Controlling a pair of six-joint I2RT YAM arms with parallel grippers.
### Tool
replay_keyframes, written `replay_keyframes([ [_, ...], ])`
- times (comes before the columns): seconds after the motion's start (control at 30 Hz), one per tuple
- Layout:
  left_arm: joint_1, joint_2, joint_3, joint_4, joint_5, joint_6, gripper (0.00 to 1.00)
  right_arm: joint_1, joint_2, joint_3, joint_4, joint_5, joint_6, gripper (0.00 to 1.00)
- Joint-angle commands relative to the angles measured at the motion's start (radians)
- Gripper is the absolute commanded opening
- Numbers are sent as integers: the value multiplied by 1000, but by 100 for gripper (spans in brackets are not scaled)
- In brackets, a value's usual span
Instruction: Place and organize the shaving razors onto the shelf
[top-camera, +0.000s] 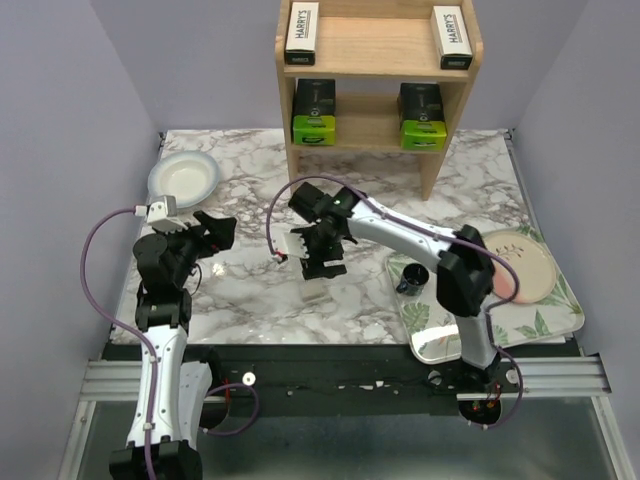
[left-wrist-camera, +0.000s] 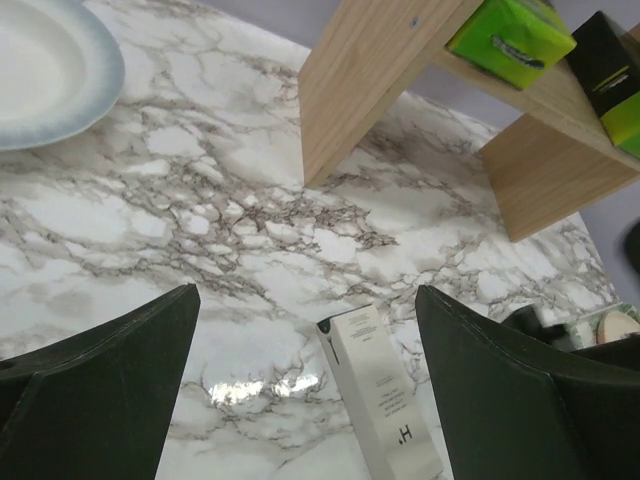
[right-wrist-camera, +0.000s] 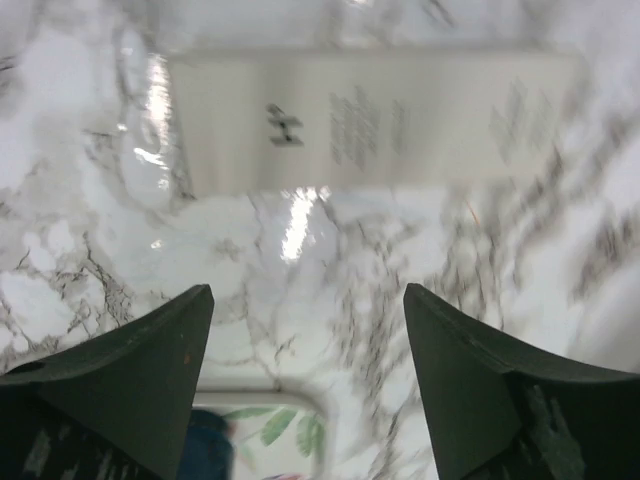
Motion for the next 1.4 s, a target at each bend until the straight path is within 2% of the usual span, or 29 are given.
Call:
replay_keyframes([
  [0.0,7,13,-42,-54,-48,-57,99,-32,-284,-272,333,193,565,90],
  [0.1,7,43,-18,-72,-70,-83,99,-32,-308,-343,409,298,802,93],
  [0.13,7,54,-7,-84,-70,-85,99,-26,-280,-339,417,330,839,99],
  [0.23,13,95,43,-109,-51,-47,99,-27,-197,-217,379,315,950,100],
  [0.27,19,124,60,-118,-41,-25,99,-30,-144,-181,356,265,979,100],
  [0.37,48,184,135,-173,-57,41,99,-62,-119,-139,417,160,1088,100],
  [0.5,50,235,211,-185,-51,44,99,-58,-21,-44,394,214,1186,100],
  [0.63,50,280,231,-207,-10,15,99,-4,77,61,397,306,1192,100],
  [0.7,50,289,211,-198,-8,11,99,8,120,119,384,298,1206,100],
  [0.93,50,277,160,-193,-62,-26,99,30,172,82,345,393,1287,97],
  [1.1,48,272,148,-184,-48,-57,98,22,223,189,281,459,1298,93],
  [1.2,48,270,145,-176,-50,-72,98,19,219,178,282,494,1295,91],
  [1.37,50,277,123,-144,-43,-100,99,-15,205,123,290,414,1292,87],
])
